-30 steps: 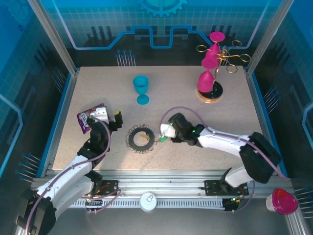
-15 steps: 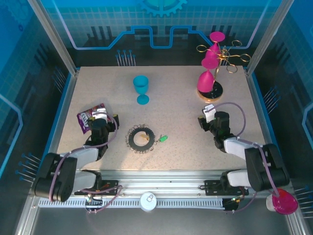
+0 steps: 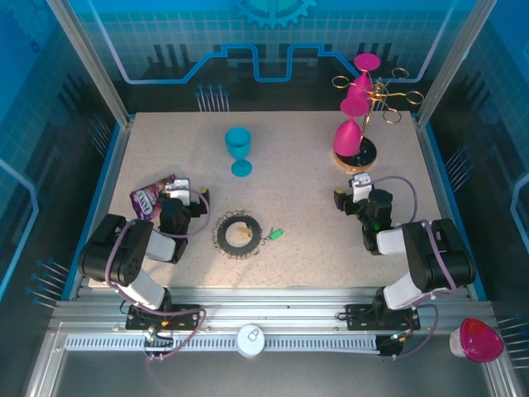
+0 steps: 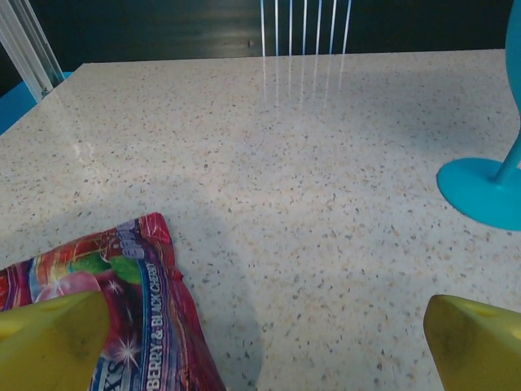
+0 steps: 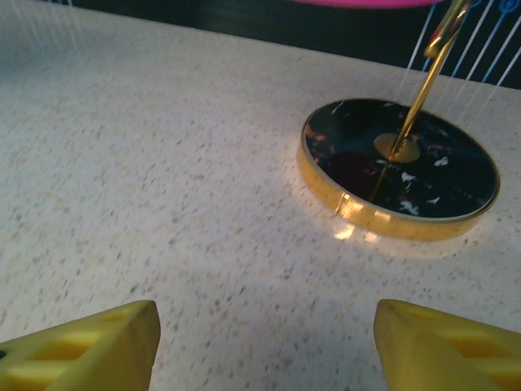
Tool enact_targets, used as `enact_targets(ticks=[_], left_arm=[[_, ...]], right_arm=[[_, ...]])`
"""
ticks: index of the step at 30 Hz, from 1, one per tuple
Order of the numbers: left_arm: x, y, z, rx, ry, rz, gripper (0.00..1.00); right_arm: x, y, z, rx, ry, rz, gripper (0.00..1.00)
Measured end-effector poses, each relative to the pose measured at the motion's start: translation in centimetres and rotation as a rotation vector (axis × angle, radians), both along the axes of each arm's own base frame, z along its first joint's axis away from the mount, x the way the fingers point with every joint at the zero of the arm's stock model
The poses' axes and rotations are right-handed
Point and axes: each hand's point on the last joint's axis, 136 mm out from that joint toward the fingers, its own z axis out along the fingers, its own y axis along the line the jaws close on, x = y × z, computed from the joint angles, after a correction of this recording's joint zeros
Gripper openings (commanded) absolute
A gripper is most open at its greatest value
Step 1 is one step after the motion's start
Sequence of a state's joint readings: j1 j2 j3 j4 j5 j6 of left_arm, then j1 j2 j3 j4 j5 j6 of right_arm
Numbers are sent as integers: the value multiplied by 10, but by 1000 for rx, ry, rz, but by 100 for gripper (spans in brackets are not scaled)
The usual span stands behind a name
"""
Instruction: Put the keys on the keyring
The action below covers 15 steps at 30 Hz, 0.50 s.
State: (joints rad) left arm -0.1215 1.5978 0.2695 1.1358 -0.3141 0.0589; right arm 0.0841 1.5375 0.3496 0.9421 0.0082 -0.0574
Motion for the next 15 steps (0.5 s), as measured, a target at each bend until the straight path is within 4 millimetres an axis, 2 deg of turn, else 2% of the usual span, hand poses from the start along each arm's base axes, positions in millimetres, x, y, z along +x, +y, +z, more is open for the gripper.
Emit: enact_targets(ticks=[7, 11, 12, 13, 15], left_arm=[[8, 3, 2, -6, 15, 11, 100], [17, 15, 3, -46, 38, 20, 99], [18, 18, 4, -51, 40, 24, 100], [18, 19, 4, -55, 42, 24, 99], [18, 17, 2, -64, 50, 12, 99]], right_arm=[[3, -4, -1, 7, 14, -31, 77], [4, -5, -2, 10, 27, -38, 81], [4, -5, -3, 11, 30, -40, 95], [4, -6, -2, 13, 30, -41, 100], [4, -7, -3, 16, 34, -46, 100]])
